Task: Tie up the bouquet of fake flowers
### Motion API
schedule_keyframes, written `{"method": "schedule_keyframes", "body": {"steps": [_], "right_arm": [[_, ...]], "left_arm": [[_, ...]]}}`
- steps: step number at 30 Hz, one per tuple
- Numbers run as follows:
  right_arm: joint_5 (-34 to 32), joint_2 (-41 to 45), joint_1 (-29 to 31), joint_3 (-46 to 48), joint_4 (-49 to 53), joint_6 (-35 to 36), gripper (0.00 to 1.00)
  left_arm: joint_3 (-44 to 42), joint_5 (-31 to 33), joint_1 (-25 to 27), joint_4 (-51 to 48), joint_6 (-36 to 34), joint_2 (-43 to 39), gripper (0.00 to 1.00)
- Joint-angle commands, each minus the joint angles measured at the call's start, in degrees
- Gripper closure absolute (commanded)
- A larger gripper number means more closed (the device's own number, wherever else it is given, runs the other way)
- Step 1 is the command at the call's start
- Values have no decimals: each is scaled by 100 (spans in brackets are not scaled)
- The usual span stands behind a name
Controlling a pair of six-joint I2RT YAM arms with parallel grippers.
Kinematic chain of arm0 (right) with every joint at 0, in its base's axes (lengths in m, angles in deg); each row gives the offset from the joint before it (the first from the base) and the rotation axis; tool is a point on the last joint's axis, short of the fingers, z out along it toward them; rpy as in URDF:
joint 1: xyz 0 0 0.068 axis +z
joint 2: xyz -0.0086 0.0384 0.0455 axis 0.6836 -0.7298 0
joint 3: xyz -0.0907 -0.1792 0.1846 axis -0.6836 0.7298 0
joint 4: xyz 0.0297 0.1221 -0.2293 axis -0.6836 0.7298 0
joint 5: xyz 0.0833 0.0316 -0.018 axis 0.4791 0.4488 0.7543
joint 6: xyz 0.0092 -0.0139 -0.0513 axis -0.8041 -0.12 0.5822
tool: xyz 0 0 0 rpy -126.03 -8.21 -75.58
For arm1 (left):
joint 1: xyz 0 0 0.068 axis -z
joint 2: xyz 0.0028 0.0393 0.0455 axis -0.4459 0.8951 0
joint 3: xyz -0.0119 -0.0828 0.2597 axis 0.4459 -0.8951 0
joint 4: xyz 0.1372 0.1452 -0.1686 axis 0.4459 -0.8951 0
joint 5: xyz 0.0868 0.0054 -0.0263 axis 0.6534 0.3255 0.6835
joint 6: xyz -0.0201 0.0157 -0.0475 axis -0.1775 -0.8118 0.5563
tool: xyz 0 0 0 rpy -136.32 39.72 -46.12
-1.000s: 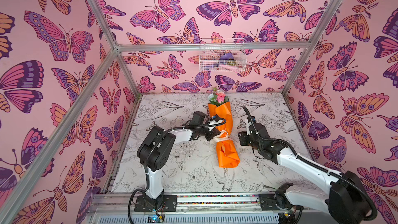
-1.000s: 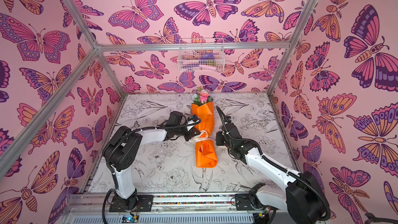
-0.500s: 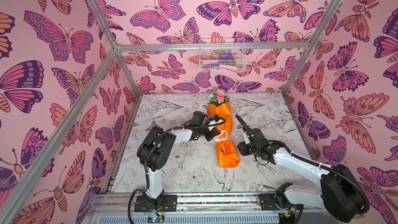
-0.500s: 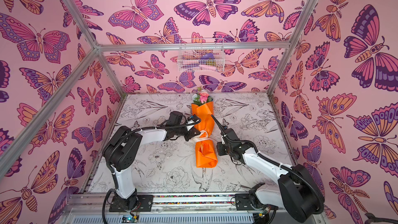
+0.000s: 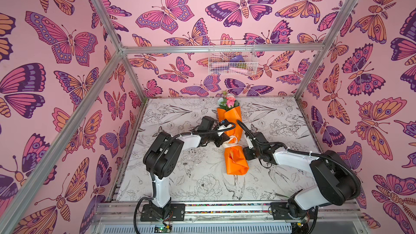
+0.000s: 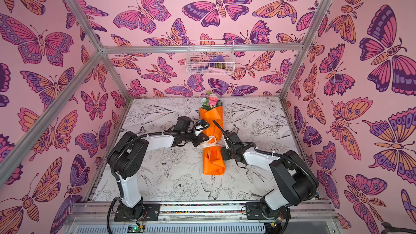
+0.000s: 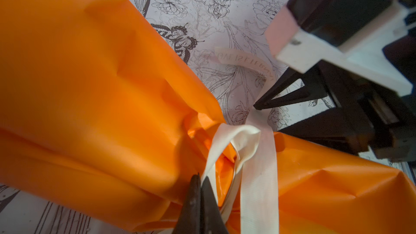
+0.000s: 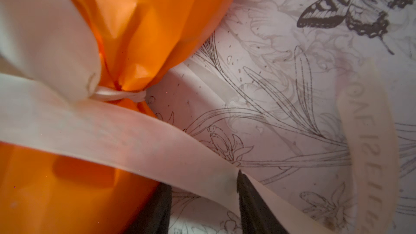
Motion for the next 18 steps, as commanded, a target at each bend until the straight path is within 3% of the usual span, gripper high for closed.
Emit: {"method": "schedule_keyframes", "body": {"steps": [1,4,7,18], "right_arm": [[-213,-124,40,-107,-427,47,60],[-235,-96,40,-59,-668,-13,67],[-196,-18,40,10,-929,35,61],[29,-595,40,-115,-1359,281,58]], "left_arm": [[7,-60,-9,47,32,-77,100],[-7,-98,-10,48,23,-75,100],[-9,-132,-9,50,23,-74,100],[13,-228,-13,51,58,-41,100]]}}
